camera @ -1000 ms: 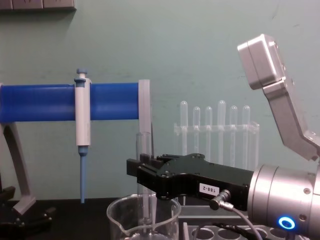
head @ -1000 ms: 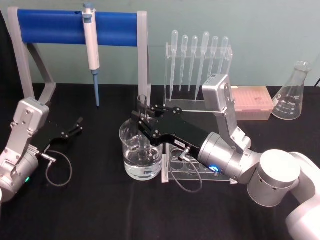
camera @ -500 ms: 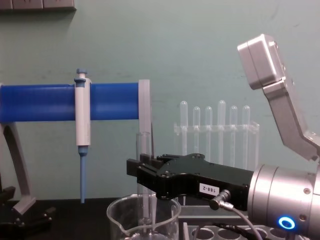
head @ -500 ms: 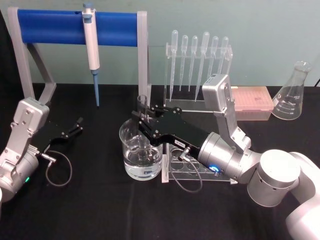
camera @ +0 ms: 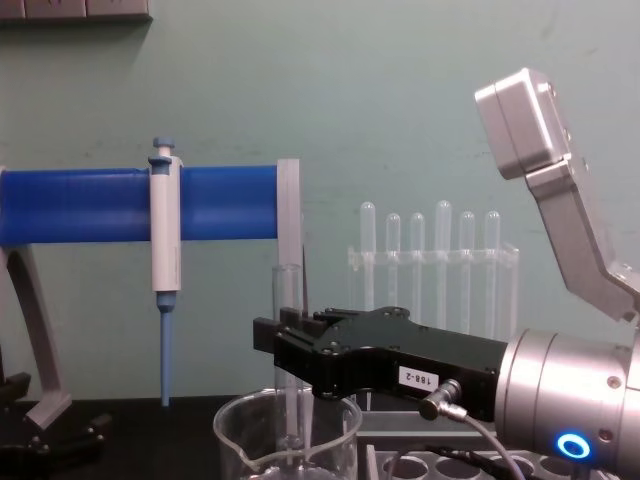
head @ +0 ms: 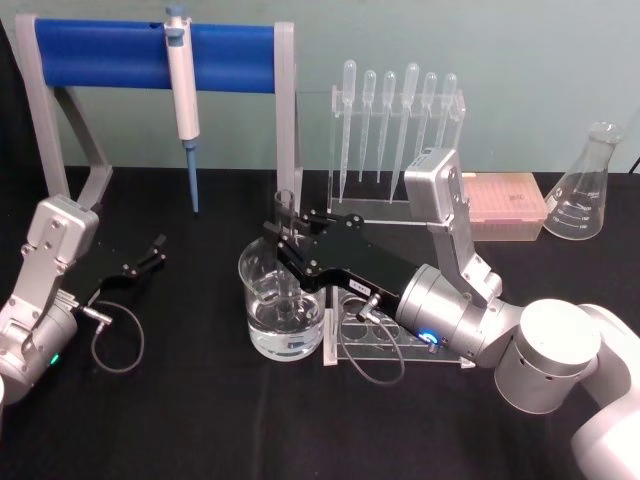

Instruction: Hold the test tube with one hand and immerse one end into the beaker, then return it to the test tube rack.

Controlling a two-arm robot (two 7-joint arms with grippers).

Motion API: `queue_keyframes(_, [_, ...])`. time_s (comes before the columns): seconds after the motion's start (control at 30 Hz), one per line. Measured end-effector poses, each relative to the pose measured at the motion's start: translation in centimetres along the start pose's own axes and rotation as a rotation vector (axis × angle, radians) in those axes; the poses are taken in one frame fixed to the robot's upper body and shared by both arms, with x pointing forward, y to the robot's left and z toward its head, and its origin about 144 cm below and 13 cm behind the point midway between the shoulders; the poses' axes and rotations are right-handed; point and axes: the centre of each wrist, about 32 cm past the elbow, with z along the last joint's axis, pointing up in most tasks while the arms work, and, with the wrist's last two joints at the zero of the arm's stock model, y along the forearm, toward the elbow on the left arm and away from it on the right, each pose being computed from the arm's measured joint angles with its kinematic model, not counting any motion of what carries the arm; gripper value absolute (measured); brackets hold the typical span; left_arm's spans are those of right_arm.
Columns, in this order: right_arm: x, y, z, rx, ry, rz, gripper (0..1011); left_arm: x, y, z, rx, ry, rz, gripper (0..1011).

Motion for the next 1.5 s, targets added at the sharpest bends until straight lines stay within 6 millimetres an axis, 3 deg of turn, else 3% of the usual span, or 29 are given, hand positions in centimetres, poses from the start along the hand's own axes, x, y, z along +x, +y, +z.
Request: queue_keyframes(1.5, [0.0, 0.0, 0.0, 0.0, 0.0, 0.0, 234, 0.0, 0.0, 0.0, 0.0, 0.0, 0.0, 1000])
